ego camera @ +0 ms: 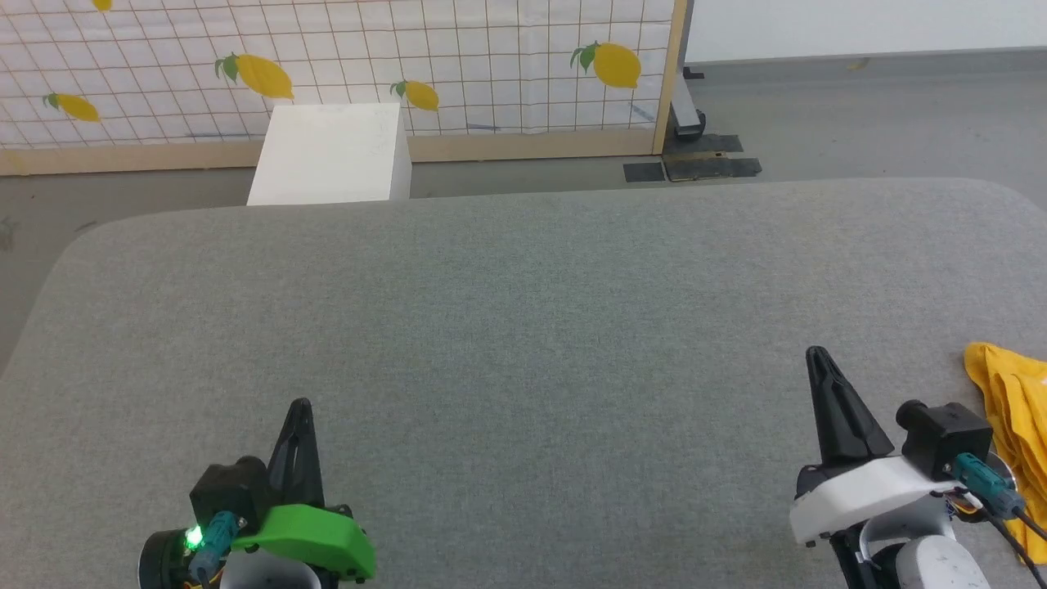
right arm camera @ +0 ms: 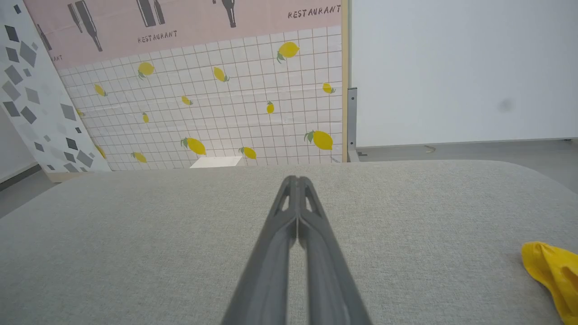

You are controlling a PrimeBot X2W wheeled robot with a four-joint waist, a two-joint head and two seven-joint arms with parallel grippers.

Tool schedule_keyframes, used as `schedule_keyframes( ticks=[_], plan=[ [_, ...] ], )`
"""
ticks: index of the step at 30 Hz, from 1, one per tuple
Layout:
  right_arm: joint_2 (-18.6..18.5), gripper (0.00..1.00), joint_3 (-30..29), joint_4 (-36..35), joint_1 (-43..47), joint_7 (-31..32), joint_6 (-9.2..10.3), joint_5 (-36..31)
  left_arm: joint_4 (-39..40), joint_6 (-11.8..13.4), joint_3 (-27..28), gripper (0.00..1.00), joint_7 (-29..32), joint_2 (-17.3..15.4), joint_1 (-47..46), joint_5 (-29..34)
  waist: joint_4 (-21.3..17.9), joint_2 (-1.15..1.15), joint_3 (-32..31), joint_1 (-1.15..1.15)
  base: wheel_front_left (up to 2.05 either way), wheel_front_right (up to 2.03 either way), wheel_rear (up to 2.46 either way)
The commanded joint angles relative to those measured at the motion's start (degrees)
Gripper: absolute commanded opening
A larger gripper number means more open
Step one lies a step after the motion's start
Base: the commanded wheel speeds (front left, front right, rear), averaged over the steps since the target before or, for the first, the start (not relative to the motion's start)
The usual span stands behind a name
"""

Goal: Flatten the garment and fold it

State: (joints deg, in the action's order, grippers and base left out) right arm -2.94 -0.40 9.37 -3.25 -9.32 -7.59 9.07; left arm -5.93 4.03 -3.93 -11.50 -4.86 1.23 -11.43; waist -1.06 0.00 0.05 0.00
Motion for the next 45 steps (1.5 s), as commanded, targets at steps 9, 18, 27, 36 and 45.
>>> schedule_keyframes(
  ticks=[9, 18, 27, 36, 45],
  plan=[
    [0.0, 0.0, 0.1, -1.2, 0.7, 1.0, 0.02, -1.2, 0.7, -0.6, 0.5, 0.0, 1.1, 0.4, -0.2, 1.9, 0.1, 0.0, 0.0, 0.0, 0.0, 0.0, 0.0],
    [0.0, 0.0, 0.1, -1.9, 0.9, 1.8, 0.03, -1.9, 1.2, -1.0, 0.9, 0.0, 2.1, 0.5, -0.3, 2.8, 0.2, 0.0, 0.0, 0.0, 0.0, 0.0, 0.0],
    [0.0, 0.0, 0.1, -2.8, 1.2, 2.7, 0.04, -2.8, 1.8, -1.3, 1.2, 0.0, 3.2, 0.7, -0.4, 3.8, 0.3, 0.0, 0.0, 0.0, 0.0, 0.0, 0.0],
    [0.0, 0.0, 0.2, -3.6, 1.4, 3.4, 0.04, -3.5, 2.2, -1.6, 1.5, 0.0, 4.2, 0.8, -0.5, 4.7, 0.4, 0.0, 0.0, 0.0, 0.0, 0.0, 0.0],
    [0.0, 0.0, 0.2, -4.3, 1.7, 4.2, 0.05, -4.2, 2.7, -1.9, 1.8, 0.0, 5.1, 1.0, -0.6, 5.5, 0.5, 0.0, 0.0, 0.0, 0.0, 0.0, 0.0]
  ],
)
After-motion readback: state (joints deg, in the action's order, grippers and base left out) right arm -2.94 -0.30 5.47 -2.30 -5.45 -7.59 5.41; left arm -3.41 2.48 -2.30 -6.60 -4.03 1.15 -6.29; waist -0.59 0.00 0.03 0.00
